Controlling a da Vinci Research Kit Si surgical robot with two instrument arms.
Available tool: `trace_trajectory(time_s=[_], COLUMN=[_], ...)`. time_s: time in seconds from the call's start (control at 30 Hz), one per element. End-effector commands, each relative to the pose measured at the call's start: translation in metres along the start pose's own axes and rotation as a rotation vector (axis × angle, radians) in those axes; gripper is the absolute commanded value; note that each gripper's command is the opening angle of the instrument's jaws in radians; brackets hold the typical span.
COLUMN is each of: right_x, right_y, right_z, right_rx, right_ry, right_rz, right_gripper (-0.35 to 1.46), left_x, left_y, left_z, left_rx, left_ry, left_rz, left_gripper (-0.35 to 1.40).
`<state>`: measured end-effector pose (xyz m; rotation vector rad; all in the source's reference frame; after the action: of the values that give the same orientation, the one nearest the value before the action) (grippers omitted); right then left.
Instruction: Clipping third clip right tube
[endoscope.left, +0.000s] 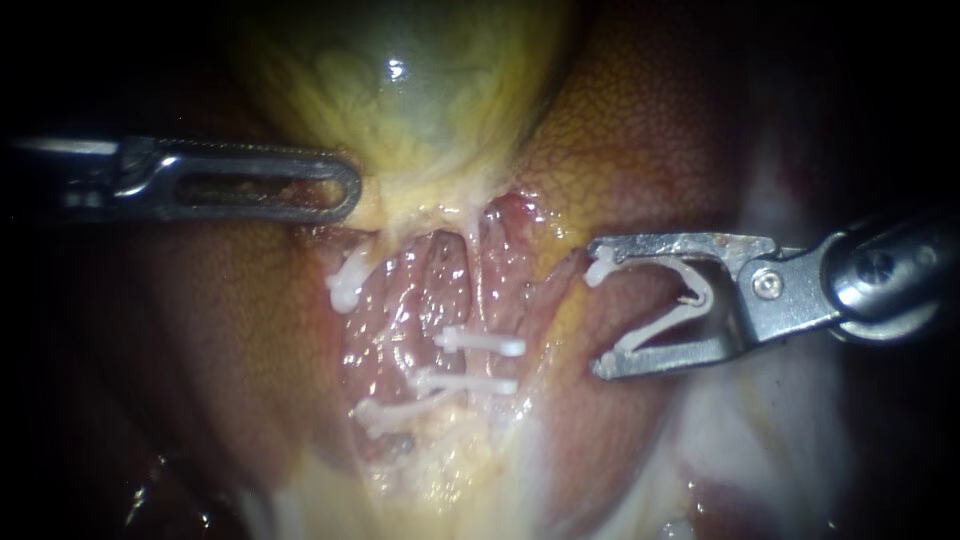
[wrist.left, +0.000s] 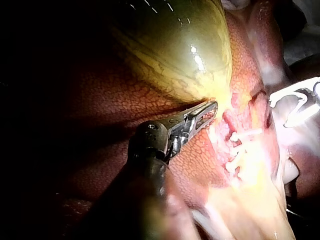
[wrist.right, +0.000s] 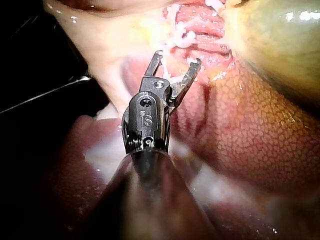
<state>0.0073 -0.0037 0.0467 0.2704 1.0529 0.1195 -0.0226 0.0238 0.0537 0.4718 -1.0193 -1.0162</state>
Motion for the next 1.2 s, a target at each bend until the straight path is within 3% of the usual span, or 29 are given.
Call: trace_trajectory(time_s=[0.03, 0.23, 0.47, 0.67, 0.9, 1.2], right_x=[0.0000, 0.0000, 0.0002, 0.0007, 0.0016, 0.0020], right_y=[0.0000, 0.0000, -0.0001, 0.0002, 0.0009, 0.0026], right_z=[0.0000, 0.0000, 0.0002, 0.0011, 0.0029, 0.0059], right_rx=[0.000, 0.000, 0.004, 0.047, 0.072, 0.086], right_ry=[0.000, 0.000, 0.002, 0.024, 0.057, 0.130], right_rz=[0.000, 0.000, 0.000, 0.042, 0.225, 0.430], right_gripper=[0.50, 0.50, 0.50, 0.48, 0.47, 0.47], left_x=[-0.0001, -0.0021, -0.0042, -0.0041, -0.0040, -0.0034], left_y=[-0.0001, -0.0011, -0.0019, -0.0019, -0.0020, -0.0024], left_z=[-0.0002, -0.0033, -0.0067, -0.0066, -0.0066, -0.0059], left_rx=[0.001, 0.001, -0.014, -0.014, -0.015, -0.022], left_ry=[0.001, 0.009, -0.022, -0.025, -0.026, -0.030], left_rz=[0.000, -0.013, -0.028, -0.028, -0.028, -0.026], left_gripper=[-0.35, -0.35, -0.35, -0.35, -0.35, -0.35])
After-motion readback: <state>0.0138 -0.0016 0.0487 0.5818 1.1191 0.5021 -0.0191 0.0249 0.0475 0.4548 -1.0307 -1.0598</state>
